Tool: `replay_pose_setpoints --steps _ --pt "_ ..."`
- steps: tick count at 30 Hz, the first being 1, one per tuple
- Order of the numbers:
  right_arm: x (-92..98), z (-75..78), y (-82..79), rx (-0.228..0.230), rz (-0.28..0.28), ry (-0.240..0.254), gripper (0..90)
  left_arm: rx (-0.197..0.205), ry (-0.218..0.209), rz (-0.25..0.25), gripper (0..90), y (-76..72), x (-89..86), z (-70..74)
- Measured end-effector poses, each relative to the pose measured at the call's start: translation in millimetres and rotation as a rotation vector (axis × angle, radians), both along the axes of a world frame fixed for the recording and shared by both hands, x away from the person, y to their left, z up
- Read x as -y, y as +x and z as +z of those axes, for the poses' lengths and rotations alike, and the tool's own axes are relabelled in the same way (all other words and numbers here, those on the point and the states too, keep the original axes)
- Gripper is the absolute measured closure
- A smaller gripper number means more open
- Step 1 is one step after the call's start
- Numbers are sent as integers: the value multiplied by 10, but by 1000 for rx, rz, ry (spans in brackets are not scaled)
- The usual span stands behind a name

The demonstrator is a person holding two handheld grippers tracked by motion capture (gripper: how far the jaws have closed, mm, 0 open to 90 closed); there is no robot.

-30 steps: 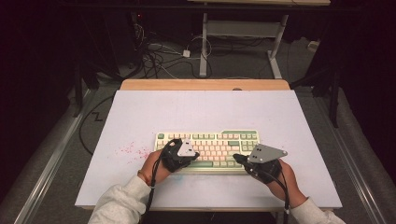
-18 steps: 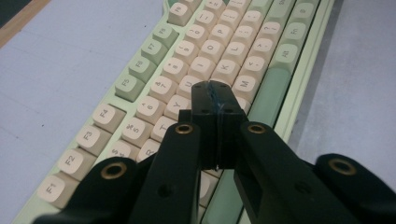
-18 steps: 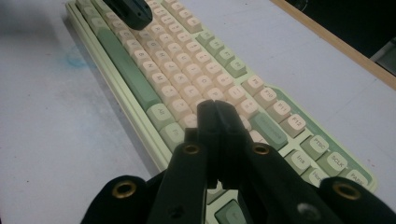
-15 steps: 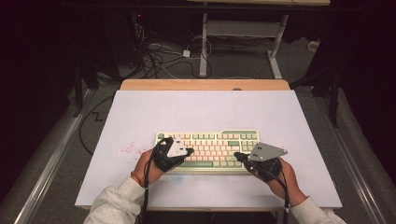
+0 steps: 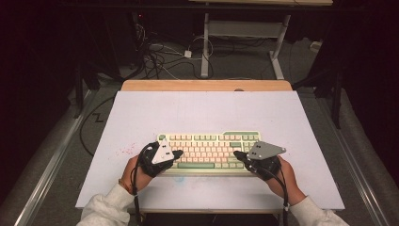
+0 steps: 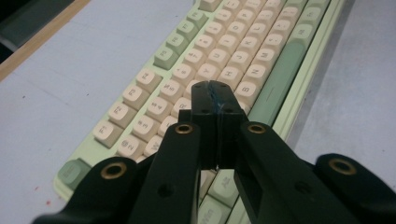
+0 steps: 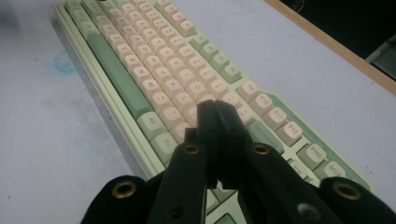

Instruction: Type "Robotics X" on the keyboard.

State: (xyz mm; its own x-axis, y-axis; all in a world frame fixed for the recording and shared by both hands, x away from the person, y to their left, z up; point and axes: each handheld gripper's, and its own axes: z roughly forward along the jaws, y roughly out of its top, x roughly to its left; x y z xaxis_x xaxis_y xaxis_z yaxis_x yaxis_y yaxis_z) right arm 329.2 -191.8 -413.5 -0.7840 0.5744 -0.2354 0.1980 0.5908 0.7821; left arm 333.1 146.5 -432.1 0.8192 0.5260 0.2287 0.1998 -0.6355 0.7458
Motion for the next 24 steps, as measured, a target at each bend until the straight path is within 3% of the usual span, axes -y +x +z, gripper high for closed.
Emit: replay_pose_setpoints --steps 12,24 --pt "-154 -51 114 -9 9 -18 900 25 -30 47 875 -122 -264 -61" --pt "-461 -163 307 -25 32 -54 900 19 -38 87 875 -210 -489 -108"
